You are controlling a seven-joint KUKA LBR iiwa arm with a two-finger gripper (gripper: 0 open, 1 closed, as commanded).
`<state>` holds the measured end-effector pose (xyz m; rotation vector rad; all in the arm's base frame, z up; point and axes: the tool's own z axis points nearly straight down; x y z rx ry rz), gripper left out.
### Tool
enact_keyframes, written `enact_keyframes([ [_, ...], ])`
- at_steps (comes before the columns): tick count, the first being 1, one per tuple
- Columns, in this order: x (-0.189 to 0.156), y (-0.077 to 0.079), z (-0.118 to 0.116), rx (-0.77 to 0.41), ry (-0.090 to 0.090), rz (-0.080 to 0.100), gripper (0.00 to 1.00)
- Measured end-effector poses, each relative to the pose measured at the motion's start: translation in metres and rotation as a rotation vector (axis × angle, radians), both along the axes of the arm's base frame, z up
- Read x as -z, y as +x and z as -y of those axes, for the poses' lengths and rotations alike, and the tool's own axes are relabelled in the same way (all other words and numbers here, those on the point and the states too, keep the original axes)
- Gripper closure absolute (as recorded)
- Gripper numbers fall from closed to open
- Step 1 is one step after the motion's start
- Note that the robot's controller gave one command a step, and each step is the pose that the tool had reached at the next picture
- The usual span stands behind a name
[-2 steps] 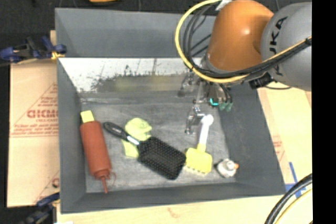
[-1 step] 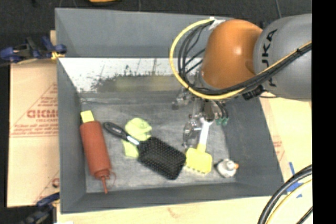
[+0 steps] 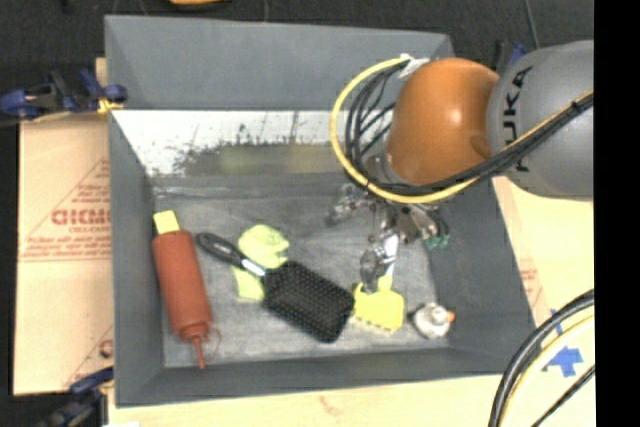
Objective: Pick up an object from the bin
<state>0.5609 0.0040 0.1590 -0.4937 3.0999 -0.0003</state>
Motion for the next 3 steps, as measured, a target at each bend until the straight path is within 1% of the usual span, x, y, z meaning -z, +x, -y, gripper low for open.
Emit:
enact_keyframes([
  [1, 0.011, -0.018, 0.018, -0.167, -0.001, 0.000, 0.00],
  [2, 0.082, -0.034, -0.016, -0.209, -0.011, 0.016, 1.00],
  [3, 0.082, -0.034, -0.016, -0.209, -0.010, 0.016, 1.00],
])
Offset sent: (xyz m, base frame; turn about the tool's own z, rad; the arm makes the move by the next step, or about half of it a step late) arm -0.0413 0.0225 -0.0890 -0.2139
